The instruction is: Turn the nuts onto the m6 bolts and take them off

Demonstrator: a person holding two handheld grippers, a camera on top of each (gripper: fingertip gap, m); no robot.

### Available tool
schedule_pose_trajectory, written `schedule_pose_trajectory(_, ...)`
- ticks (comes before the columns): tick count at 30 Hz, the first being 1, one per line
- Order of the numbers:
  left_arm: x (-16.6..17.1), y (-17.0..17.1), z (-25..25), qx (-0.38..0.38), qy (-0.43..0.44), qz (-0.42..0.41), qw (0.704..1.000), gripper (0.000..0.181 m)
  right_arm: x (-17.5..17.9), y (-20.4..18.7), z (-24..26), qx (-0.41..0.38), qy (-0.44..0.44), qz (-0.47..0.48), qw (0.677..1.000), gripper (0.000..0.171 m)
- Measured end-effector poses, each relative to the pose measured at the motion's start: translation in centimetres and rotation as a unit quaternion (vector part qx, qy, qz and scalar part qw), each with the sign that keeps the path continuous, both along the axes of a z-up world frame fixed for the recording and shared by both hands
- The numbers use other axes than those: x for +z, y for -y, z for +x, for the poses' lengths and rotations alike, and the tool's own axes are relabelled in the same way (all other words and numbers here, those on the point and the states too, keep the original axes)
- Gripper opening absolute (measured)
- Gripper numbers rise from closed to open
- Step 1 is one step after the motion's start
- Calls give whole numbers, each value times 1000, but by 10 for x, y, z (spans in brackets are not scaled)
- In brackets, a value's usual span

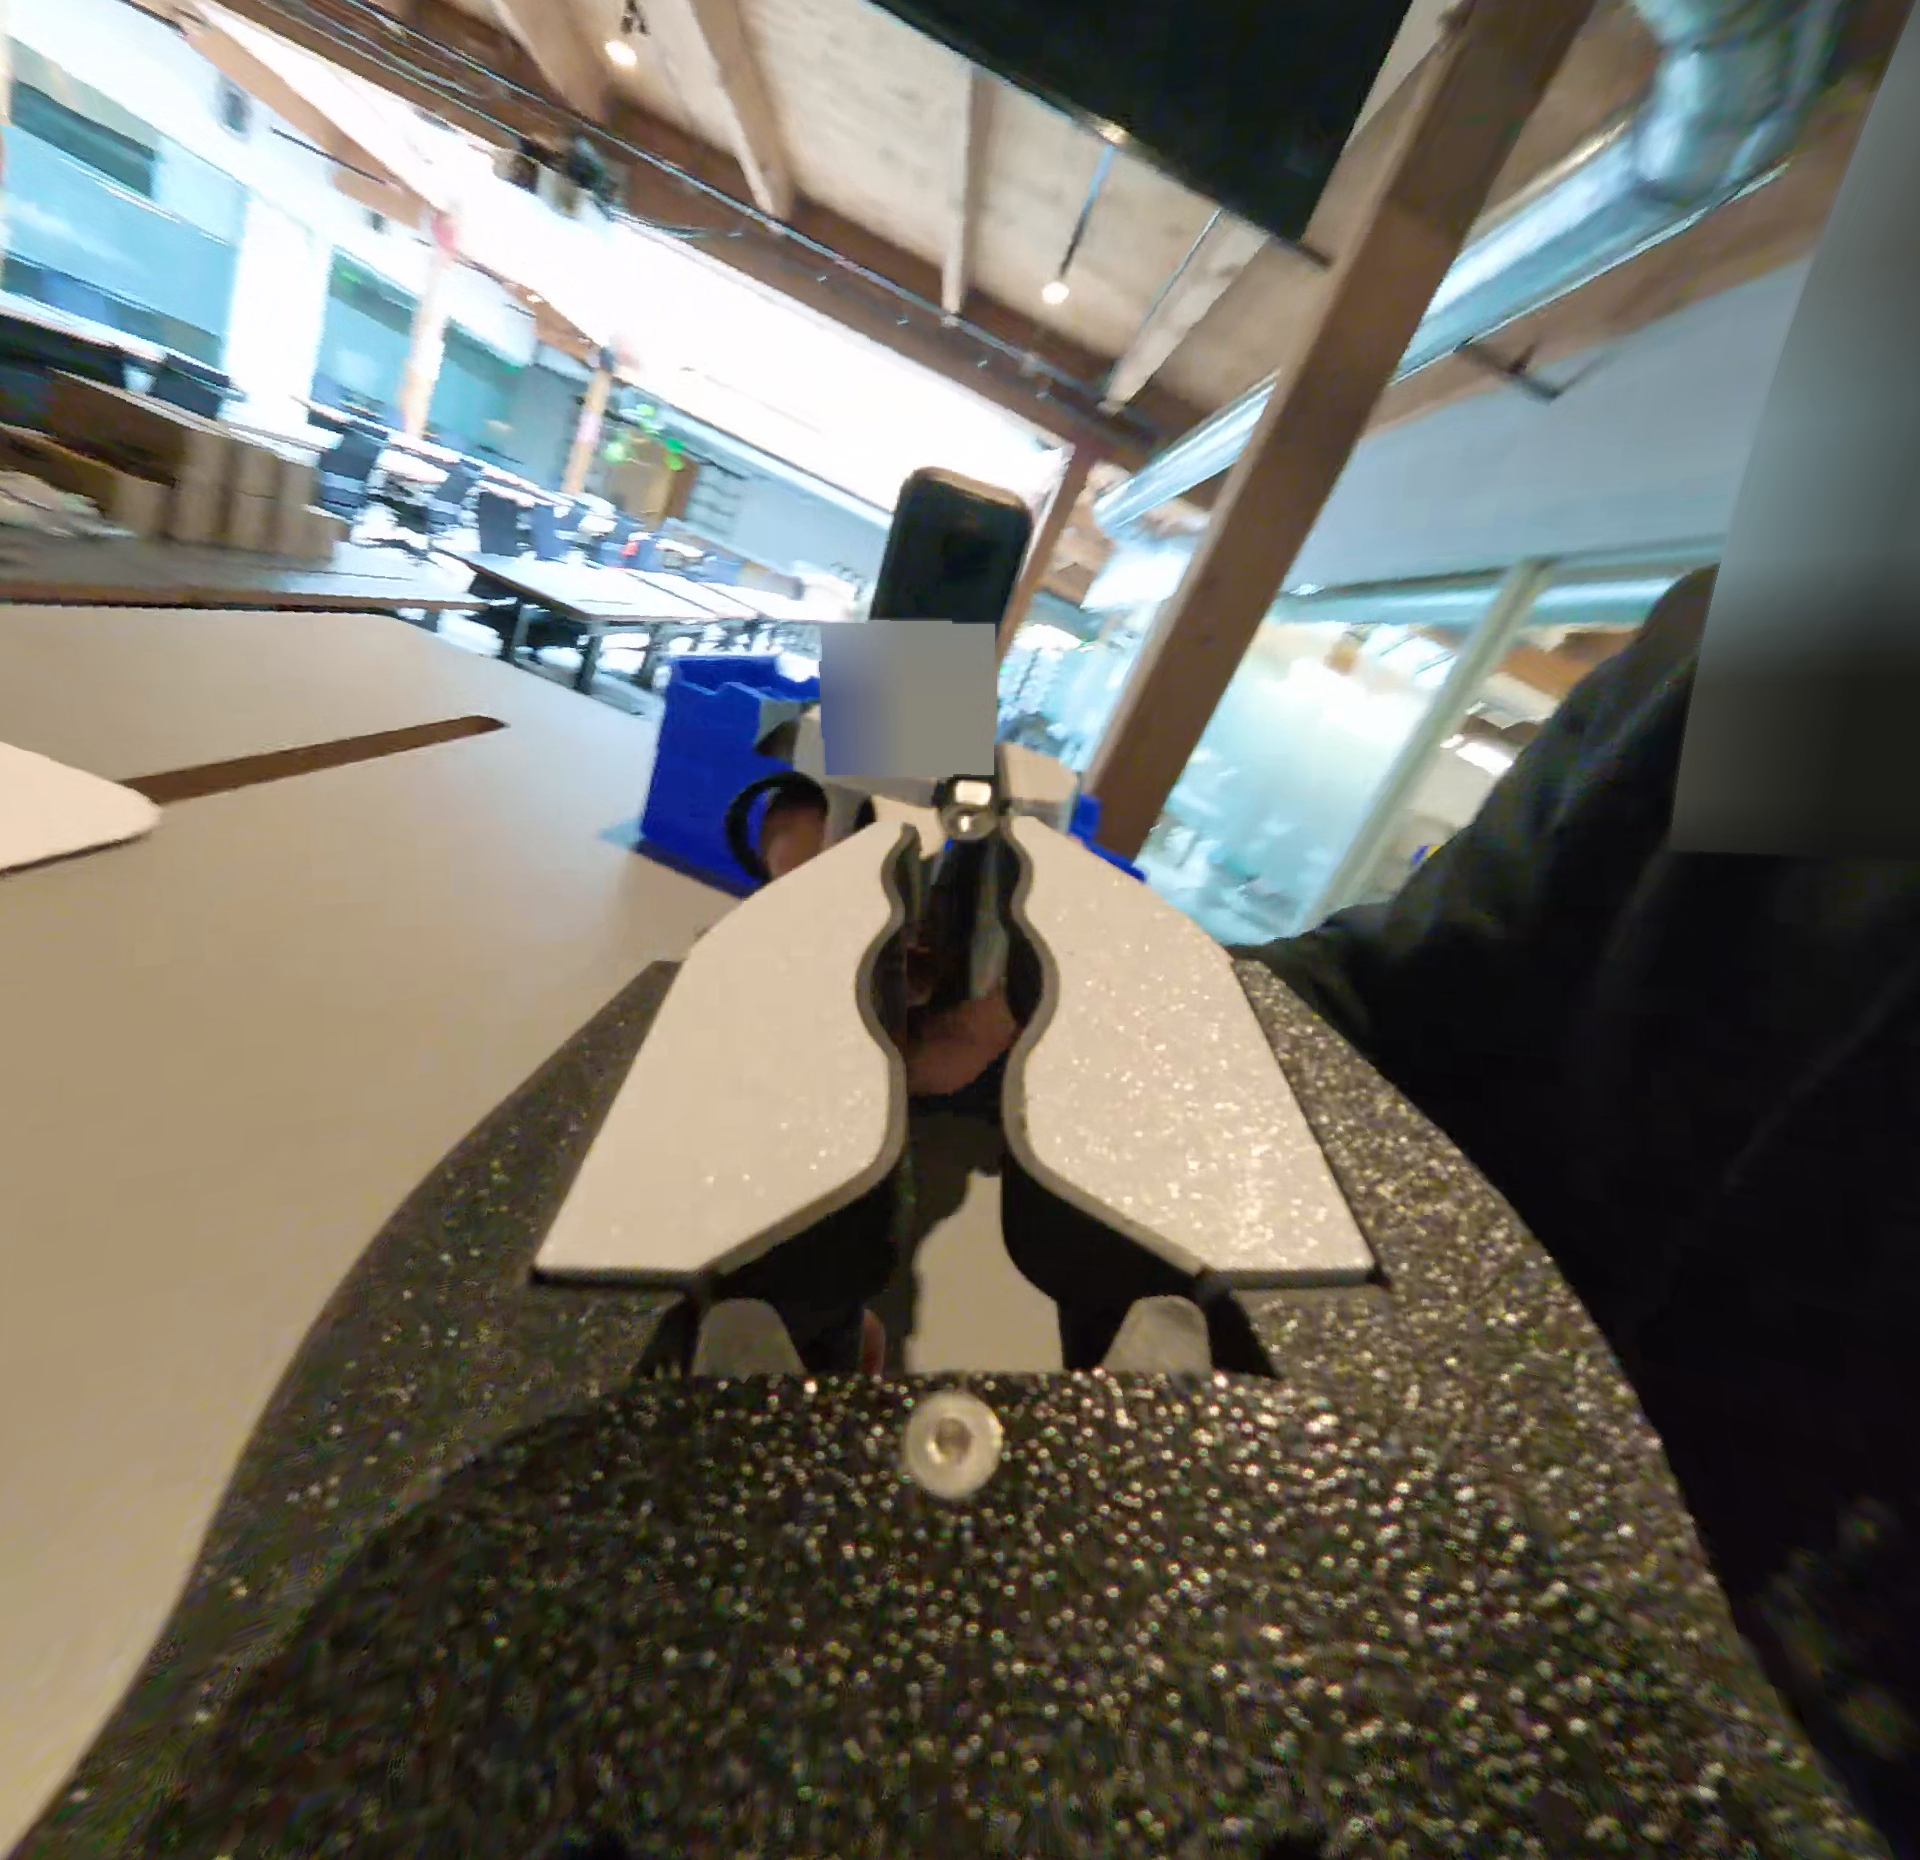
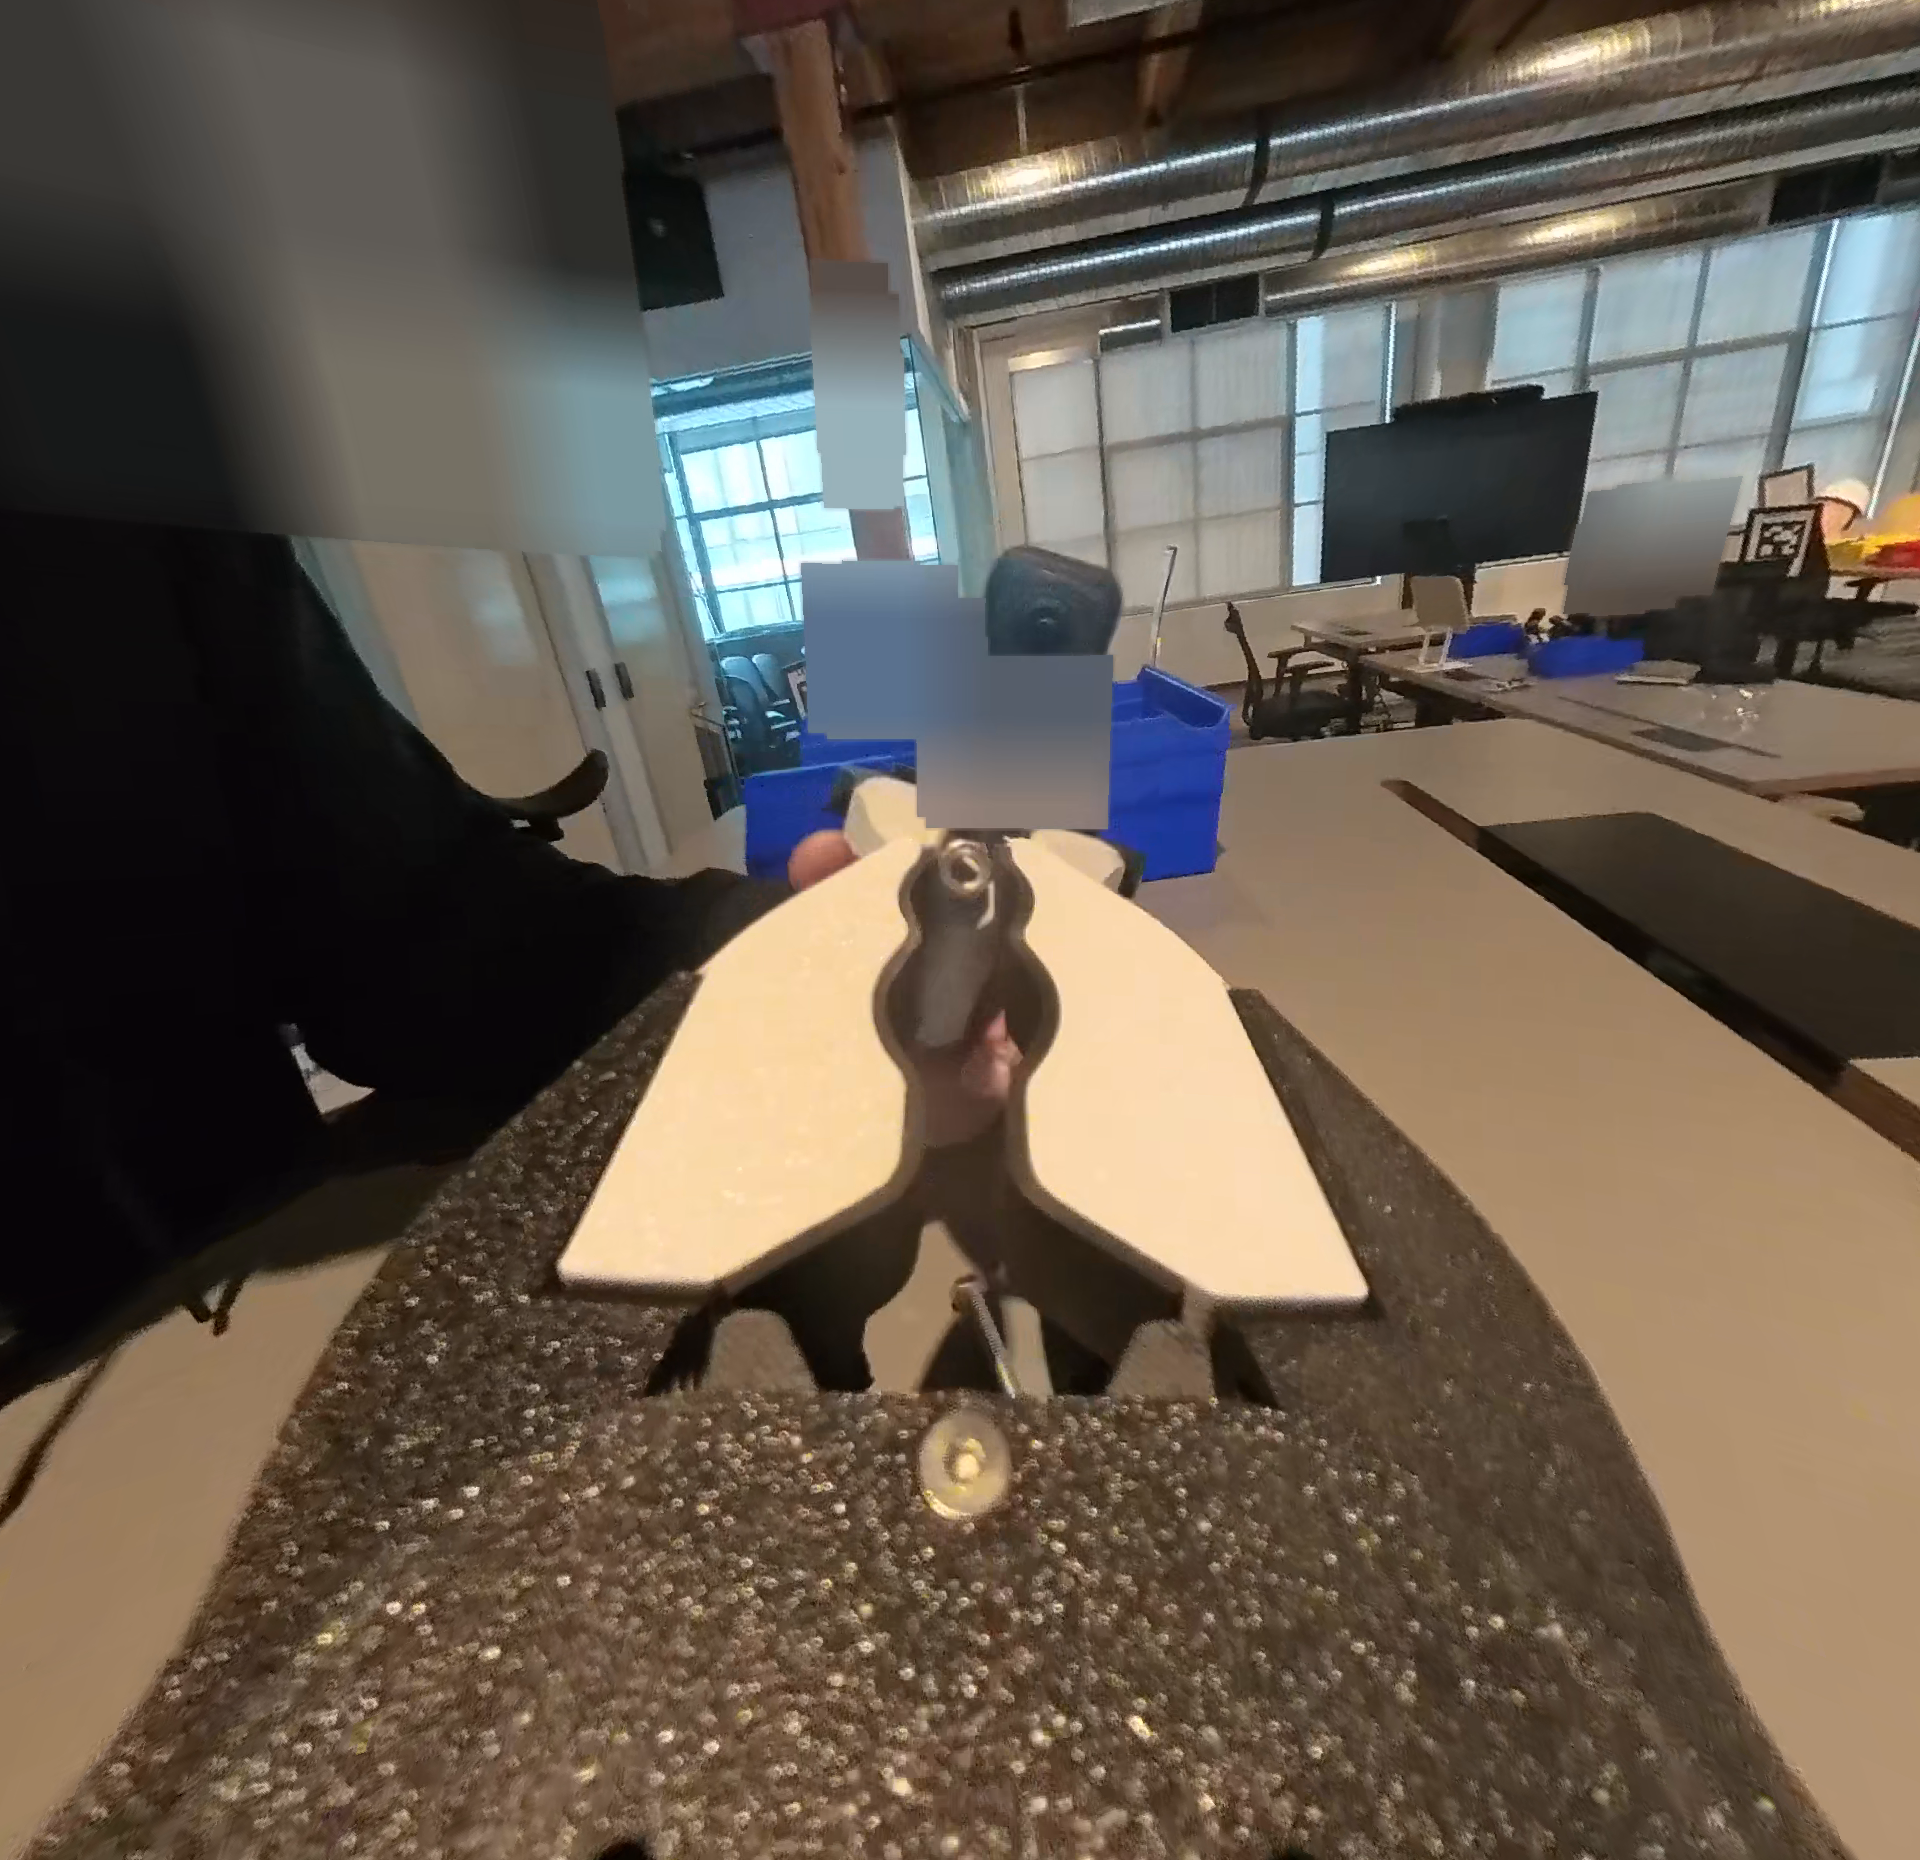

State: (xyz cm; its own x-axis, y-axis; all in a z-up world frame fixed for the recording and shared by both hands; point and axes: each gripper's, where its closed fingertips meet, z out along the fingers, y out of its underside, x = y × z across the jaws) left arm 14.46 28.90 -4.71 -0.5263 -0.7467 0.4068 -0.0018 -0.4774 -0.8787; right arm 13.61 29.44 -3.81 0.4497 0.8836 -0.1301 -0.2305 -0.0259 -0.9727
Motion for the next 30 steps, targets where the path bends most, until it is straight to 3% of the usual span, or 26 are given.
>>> schedule_pose_trajectory(4,7,0,-4,-40,7,-74,996,13,0,0,0,-10,10,10,1000,11)
schedule_pose_trajectory(20,5,5,-5,-113,-10,-175,978,5,0,0,-3,-32,37,39,998,11)
schedule_pose_trajectory(30,6,4,-4,-126,-11,-215,968,16,2,1,-4,-43,47,51,997,11)
